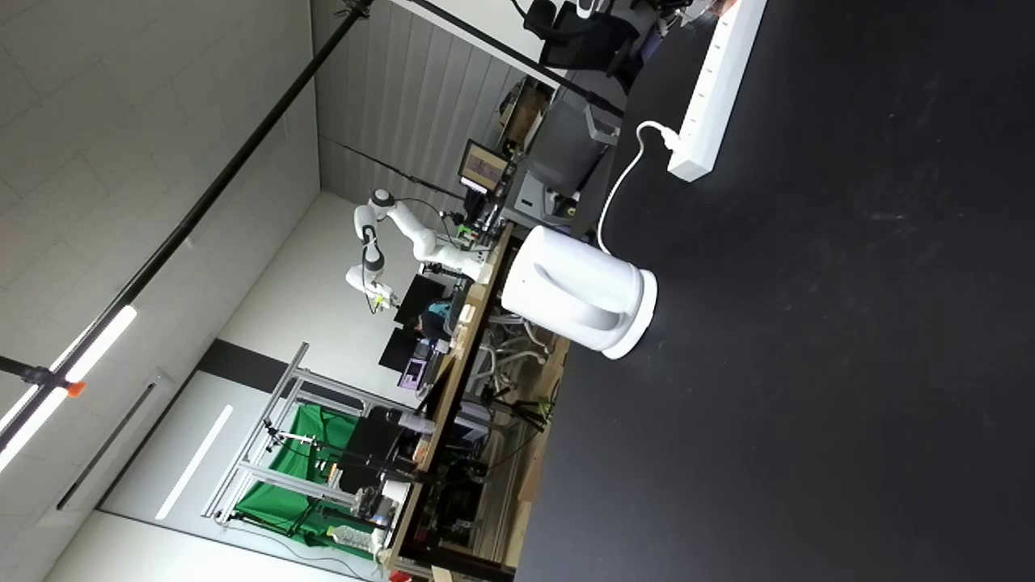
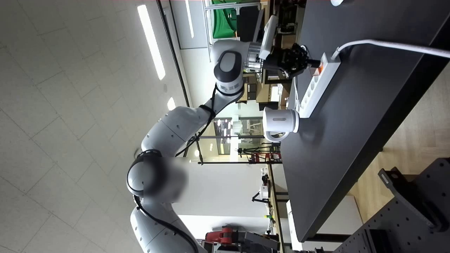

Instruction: Press the switch on the adapter

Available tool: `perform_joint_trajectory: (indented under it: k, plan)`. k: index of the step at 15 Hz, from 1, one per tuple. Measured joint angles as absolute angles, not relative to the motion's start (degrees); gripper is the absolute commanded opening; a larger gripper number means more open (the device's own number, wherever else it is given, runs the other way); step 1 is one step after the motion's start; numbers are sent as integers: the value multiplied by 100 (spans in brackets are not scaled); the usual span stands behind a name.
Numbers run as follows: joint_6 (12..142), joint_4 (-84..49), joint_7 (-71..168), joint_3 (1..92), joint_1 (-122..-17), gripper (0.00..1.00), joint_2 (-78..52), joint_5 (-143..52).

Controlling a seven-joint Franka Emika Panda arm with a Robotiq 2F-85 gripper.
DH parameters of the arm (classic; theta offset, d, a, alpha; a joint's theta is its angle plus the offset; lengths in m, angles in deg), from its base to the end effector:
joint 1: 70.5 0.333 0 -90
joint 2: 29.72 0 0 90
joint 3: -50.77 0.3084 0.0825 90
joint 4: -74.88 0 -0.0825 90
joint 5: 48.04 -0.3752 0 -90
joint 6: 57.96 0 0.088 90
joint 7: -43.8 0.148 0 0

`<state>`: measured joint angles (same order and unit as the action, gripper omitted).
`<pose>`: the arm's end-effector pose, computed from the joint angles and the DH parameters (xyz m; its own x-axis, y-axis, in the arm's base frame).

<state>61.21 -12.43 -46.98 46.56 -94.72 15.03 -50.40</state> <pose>0.5864 -0.3087 0.1410 0.4699 0.8826 -0.0181 0.8590 -0.4618 -0.2210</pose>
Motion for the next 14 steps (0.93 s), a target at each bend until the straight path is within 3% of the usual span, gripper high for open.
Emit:
perform_joint_trajectory:
  k: [14]
  plan:
    - [6225,-1278,-4709,4659,-9480,0,1563,-5043]
